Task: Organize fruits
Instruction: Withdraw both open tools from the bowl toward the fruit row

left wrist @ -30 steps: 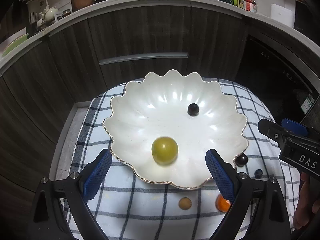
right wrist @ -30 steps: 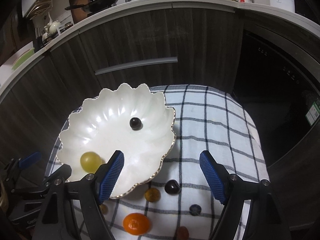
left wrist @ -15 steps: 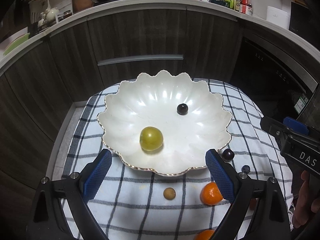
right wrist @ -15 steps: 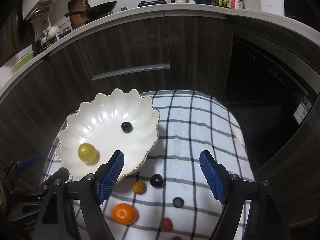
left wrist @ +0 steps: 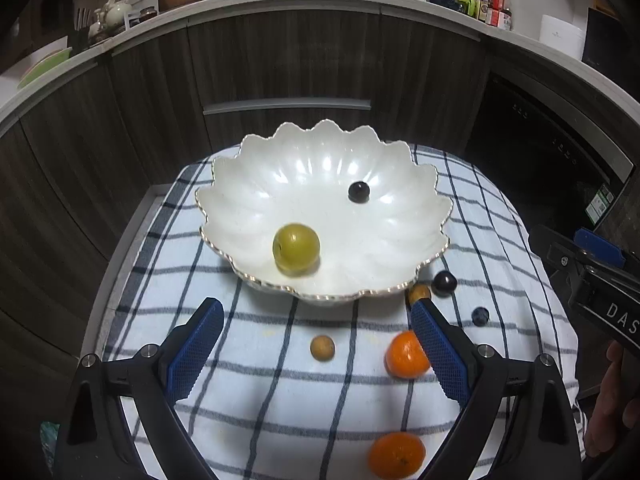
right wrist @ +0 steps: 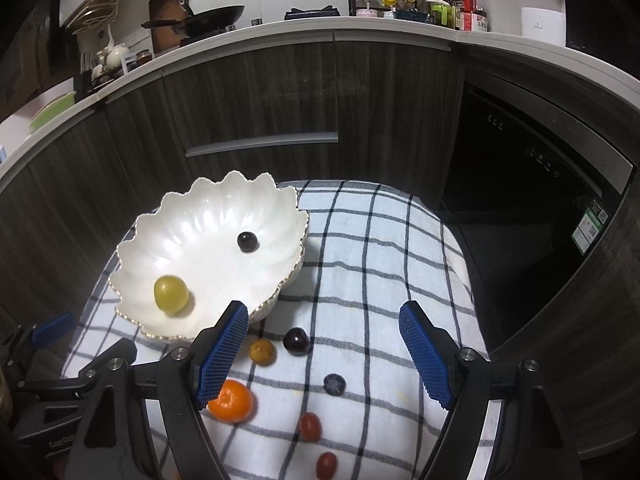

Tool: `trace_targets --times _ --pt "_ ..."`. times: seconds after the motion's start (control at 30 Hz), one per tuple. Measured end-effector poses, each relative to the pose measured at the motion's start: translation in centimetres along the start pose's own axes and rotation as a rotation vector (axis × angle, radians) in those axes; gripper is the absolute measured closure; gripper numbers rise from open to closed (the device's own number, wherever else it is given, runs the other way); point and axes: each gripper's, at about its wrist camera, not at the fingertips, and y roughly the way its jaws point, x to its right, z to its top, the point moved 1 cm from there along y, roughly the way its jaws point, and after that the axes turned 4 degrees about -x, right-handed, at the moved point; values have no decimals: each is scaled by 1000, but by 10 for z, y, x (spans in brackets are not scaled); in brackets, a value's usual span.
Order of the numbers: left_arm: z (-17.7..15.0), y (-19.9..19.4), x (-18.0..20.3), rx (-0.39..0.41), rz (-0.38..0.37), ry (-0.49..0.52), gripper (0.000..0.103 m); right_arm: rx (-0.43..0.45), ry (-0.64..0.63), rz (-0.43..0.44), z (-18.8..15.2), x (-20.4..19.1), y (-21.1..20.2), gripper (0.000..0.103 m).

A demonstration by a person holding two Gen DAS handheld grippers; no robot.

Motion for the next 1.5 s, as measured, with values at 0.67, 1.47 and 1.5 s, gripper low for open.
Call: trace_targets --times 0.67,1.47,1.5 --pt "-45 -3 16 -10 -7 14 7 11 -46 -2 -40 6 -12 24" --pt "-96 0 31 -21 -49 55 7 5 -70 15 -87 12 -9 24" --pt "-98 1 32 -23 -48 57 7 8 -71 15 -89 12 -9 24"
